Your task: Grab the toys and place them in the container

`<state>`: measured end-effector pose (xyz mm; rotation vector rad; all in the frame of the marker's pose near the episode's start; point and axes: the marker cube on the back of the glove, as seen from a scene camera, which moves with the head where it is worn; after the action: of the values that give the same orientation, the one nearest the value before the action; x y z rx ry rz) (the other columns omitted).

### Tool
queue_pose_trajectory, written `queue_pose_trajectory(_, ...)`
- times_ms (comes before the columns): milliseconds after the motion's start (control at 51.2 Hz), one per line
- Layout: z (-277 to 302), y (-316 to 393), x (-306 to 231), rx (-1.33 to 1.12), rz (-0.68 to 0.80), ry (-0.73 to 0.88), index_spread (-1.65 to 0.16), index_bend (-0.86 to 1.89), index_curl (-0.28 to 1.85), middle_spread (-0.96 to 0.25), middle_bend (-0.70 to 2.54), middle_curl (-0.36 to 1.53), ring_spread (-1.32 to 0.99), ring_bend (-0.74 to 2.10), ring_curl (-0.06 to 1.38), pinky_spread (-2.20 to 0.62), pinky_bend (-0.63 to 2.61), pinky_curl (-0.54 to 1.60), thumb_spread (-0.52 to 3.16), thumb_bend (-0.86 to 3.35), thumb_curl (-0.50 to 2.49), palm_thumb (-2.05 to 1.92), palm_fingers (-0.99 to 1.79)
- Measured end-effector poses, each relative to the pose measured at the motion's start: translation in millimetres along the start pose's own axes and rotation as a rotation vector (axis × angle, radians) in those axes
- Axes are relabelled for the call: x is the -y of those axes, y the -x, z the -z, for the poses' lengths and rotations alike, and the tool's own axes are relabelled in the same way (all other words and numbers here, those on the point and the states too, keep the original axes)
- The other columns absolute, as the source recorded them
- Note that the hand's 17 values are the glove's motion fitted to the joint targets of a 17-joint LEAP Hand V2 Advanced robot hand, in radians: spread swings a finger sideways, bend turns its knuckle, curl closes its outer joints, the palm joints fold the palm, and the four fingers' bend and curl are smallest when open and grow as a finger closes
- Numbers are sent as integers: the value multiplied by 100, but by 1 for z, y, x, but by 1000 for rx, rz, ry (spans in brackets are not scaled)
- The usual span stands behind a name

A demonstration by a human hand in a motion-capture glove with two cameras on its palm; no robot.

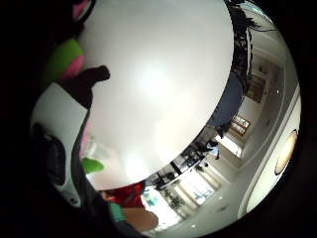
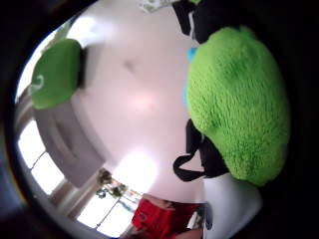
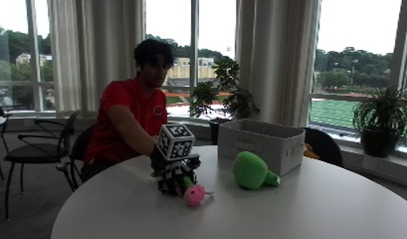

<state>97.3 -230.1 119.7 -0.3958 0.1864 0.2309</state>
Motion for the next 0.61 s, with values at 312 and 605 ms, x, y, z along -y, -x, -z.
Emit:
queue_pose_trajectory(312, 23, 17, -28, -81, -22, -305, -42, 60, 40, -31, 47, 17, -45, 106, 54, -38, 125, 33, 89, 26, 59, 70, 94)
queue_pose_trajectory(605, 91, 27, -61, 5, -5, -430, -40, 78, 60, -44, 72, 30, -48, 107, 58, -39, 113, 36, 50, 27, 75, 75, 110)
